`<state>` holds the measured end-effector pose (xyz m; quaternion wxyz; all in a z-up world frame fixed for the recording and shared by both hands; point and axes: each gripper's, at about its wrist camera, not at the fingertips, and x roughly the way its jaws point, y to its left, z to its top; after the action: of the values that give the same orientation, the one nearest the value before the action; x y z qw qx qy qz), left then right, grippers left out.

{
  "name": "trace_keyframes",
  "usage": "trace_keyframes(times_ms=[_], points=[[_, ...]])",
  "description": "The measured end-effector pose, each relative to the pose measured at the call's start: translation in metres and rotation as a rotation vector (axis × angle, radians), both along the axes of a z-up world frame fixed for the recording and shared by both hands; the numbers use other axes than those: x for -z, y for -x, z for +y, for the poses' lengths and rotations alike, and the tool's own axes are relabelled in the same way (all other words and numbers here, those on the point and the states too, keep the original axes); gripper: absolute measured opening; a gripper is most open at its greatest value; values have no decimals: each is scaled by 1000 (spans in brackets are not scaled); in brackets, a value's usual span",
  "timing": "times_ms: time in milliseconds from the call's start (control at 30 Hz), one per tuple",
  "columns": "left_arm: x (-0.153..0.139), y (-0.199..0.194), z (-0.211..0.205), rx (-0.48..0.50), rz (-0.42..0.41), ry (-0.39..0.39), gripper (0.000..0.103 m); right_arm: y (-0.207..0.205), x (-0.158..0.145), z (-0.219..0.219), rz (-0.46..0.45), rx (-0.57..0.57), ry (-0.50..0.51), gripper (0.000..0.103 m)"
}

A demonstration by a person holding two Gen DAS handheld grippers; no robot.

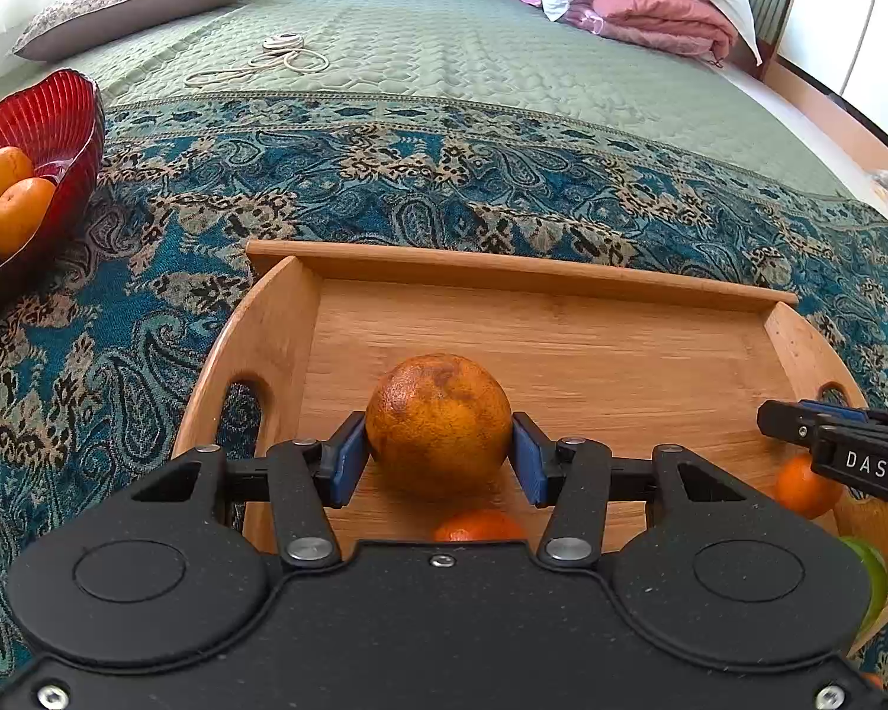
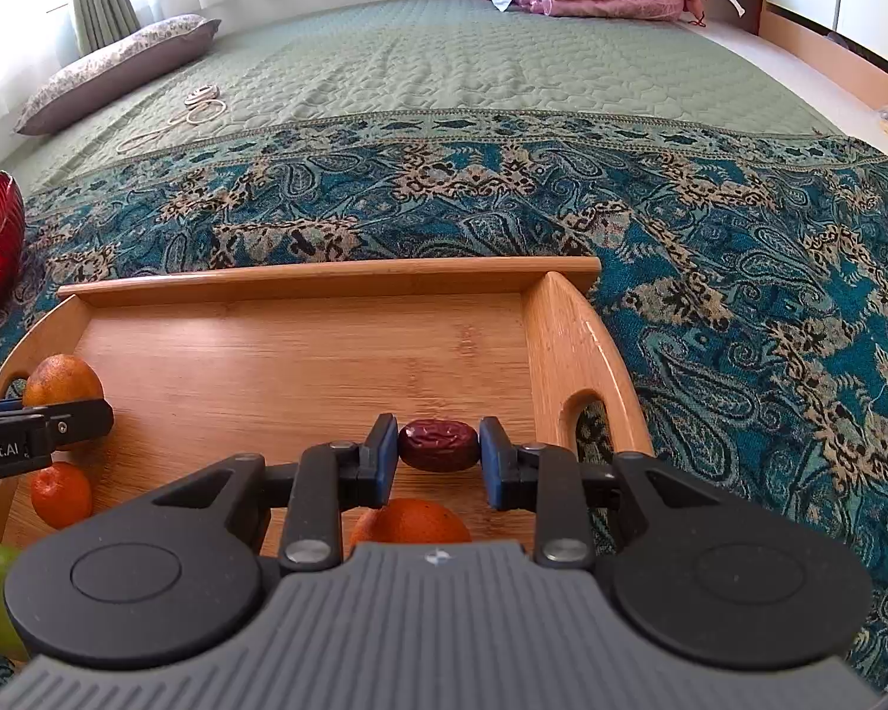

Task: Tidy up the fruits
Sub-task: 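Carry the date with the right tool over the tray while the left carries the large orange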

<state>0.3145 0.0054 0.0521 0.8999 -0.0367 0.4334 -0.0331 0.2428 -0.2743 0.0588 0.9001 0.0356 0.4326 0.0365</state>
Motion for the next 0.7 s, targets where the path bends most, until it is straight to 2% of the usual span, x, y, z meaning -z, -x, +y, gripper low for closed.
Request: trace_keyframes(times_ms=[700], points=[[-1,-2,-1,14,3,-12,49,-2,4,1,14,6,-3,35]])
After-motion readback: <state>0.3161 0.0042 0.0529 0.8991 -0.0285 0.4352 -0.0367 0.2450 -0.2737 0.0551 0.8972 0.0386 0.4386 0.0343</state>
